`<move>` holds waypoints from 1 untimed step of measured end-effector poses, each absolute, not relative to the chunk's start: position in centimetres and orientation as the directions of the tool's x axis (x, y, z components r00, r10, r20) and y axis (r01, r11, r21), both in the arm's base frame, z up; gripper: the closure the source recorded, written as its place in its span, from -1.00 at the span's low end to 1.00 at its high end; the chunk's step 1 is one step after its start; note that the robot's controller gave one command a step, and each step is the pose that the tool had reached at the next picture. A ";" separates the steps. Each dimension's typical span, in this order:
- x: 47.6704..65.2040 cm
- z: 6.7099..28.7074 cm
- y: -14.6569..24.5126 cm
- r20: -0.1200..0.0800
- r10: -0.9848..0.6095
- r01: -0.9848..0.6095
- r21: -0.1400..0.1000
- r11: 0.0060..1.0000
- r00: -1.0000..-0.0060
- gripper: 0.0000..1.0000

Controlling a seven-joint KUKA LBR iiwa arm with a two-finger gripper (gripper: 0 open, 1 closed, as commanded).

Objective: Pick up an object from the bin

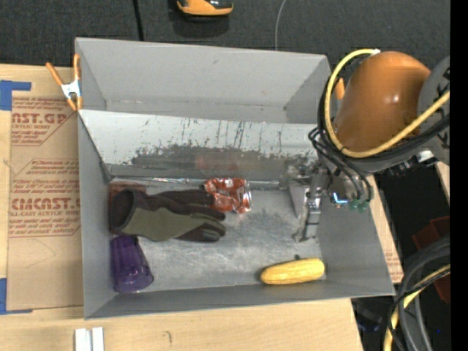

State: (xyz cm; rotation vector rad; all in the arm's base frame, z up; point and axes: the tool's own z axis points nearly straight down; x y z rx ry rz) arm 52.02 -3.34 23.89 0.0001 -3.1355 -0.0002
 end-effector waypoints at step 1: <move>52.2 24.4 -3.3 -0.002 0.000 0.000 0.000 1.000 -1.000 -1.00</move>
Offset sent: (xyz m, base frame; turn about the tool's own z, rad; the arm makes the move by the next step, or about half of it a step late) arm -0.0125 0.0607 -0.0779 0.0087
